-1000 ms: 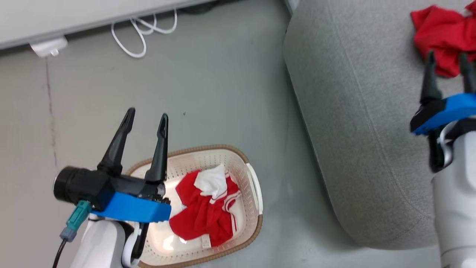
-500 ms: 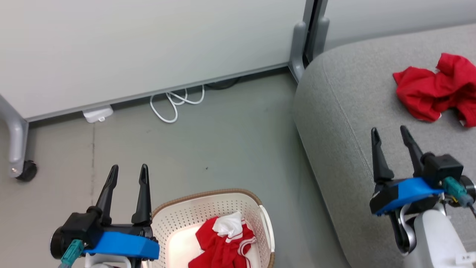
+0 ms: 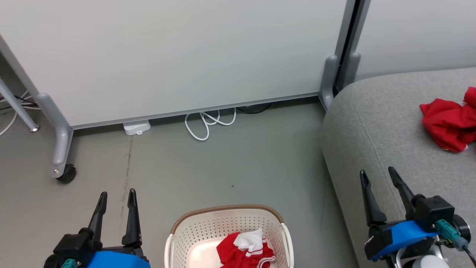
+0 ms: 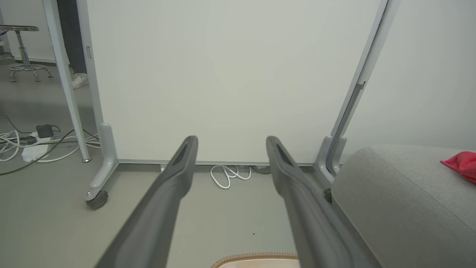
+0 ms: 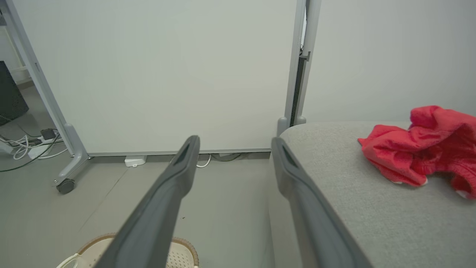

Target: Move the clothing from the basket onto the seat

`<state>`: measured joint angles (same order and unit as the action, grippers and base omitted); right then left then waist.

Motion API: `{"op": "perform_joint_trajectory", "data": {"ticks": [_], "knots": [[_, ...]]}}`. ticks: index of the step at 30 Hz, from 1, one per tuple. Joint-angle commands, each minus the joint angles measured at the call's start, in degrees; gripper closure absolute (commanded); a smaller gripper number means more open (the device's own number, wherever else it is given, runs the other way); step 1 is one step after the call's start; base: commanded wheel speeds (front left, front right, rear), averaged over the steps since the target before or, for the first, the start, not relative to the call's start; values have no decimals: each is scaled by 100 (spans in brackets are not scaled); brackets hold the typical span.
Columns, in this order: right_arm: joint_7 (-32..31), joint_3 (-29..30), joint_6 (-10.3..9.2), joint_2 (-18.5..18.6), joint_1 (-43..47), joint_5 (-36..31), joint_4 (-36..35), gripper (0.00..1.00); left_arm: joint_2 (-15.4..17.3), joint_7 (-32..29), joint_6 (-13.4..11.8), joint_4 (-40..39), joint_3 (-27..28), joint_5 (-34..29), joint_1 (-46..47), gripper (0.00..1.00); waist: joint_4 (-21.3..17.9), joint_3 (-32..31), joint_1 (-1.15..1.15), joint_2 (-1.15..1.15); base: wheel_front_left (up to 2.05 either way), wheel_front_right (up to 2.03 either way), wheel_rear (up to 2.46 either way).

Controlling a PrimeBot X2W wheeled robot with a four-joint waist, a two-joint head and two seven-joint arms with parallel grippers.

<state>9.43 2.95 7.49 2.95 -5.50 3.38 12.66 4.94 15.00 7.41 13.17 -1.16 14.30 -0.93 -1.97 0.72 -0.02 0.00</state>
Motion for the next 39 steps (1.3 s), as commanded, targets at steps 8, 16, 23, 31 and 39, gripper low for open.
{"op": "perform_joint_trajectory", "data": {"ticks": [8,16,23,31,39], "knots": [[-115,-228,2,-7,262,-61,-283,0,15,27,6,143,169,17,-84,0,161,-54,2,0,0,0,0],[-153,-298,1,-7,218,-56,-365,0,6,27,6,163,205,26,26,0,163,50,2,0,0,0,0],[-170,-291,1,-7,234,-11,-366,0,-23,27,6,148,150,-5,44,0,121,86,2,0,0,0,0],[-186,-346,1,-7,155,35,-435,0,-8,27,6,214,27,5,157,0,33,270,2,0,0,0,0],[-168,-449,1,-7,-59,26,-564,0,88,27,6,691,-491,85,624,0,-190,889,2,0,0,0,0]]}}
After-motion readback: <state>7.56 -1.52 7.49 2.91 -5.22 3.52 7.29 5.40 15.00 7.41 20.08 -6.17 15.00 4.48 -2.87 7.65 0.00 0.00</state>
